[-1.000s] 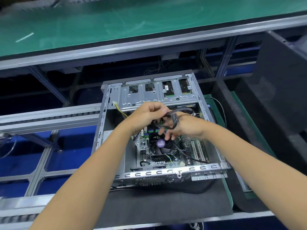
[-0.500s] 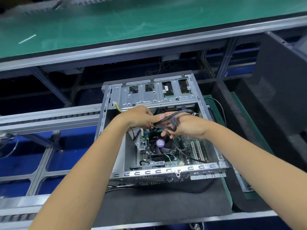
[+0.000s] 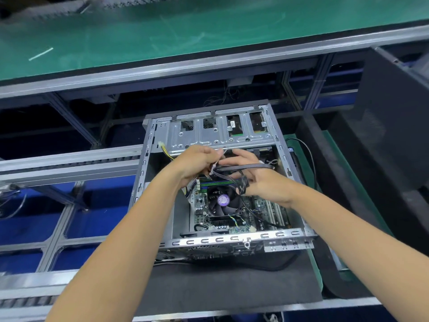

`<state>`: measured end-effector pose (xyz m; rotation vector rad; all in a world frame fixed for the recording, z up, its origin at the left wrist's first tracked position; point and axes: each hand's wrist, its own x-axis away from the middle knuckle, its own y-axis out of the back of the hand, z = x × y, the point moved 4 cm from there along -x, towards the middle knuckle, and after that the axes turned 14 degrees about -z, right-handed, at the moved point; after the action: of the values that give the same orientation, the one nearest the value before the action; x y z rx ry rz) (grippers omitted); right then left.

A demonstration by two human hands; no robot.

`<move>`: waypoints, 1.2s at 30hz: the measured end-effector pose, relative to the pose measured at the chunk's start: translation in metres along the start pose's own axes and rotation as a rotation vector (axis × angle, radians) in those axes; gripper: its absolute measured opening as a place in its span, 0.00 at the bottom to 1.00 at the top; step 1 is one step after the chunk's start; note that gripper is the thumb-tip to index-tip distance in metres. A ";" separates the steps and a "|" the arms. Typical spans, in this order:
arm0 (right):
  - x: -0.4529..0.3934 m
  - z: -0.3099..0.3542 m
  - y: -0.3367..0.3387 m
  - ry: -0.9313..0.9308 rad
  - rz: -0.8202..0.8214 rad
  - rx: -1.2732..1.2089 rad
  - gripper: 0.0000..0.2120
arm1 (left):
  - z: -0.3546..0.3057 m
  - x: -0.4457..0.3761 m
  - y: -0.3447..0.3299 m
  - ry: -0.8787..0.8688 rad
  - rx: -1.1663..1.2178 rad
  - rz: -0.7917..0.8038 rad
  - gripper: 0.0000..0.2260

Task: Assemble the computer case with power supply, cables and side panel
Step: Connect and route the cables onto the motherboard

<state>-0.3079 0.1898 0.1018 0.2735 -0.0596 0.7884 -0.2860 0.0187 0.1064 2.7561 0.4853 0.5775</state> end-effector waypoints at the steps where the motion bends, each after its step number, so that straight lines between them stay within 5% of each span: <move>1: 0.000 -0.002 0.001 -0.038 -0.043 0.010 0.29 | 0.000 -0.002 0.002 -0.005 -0.025 -0.019 0.09; 6: 0.002 -0.006 -0.008 -0.178 0.152 0.455 0.09 | -0.005 -0.006 -0.001 -0.038 -0.087 -0.090 0.10; 11: 0.005 0.012 0.002 -0.102 0.223 0.712 0.13 | -0.011 -0.004 -0.001 -0.079 0.058 0.071 0.13; 15: 0.018 0.026 0.016 -0.091 0.504 1.022 0.20 | -0.010 -0.010 0.003 -0.112 0.070 0.002 0.07; 18: 0.026 0.055 0.039 -0.042 0.568 0.871 0.14 | -0.009 -0.010 0.001 -0.121 0.050 -0.025 0.08; 22: 0.003 0.078 0.068 -0.052 0.107 0.232 0.13 | -0.011 -0.008 -0.005 -0.164 0.043 -0.017 0.08; 24: -0.015 0.066 0.065 -0.098 -0.102 0.193 0.11 | -0.013 -0.008 -0.009 -0.185 0.074 -0.039 0.08; 28: -0.035 0.030 0.043 -0.218 -0.240 0.177 0.07 | -0.013 -0.008 -0.014 -0.200 0.184 -0.089 0.06; 31: -0.038 0.020 0.042 -0.142 -0.371 0.228 0.07 | -0.010 -0.008 -0.016 -0.194 0.254 -0.067 0.08; 36: -0.033 0.024 0.040 0.007 -0.284 0.164 0.08 | -0.010 -0.006 -0.023 -0.199 0.323 0.002 0.09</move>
<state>-0.3582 0.1875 0.1282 0.4248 0.0499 0.5123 -0.3015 0.0393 0.1051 3.0761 0.5720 0.2365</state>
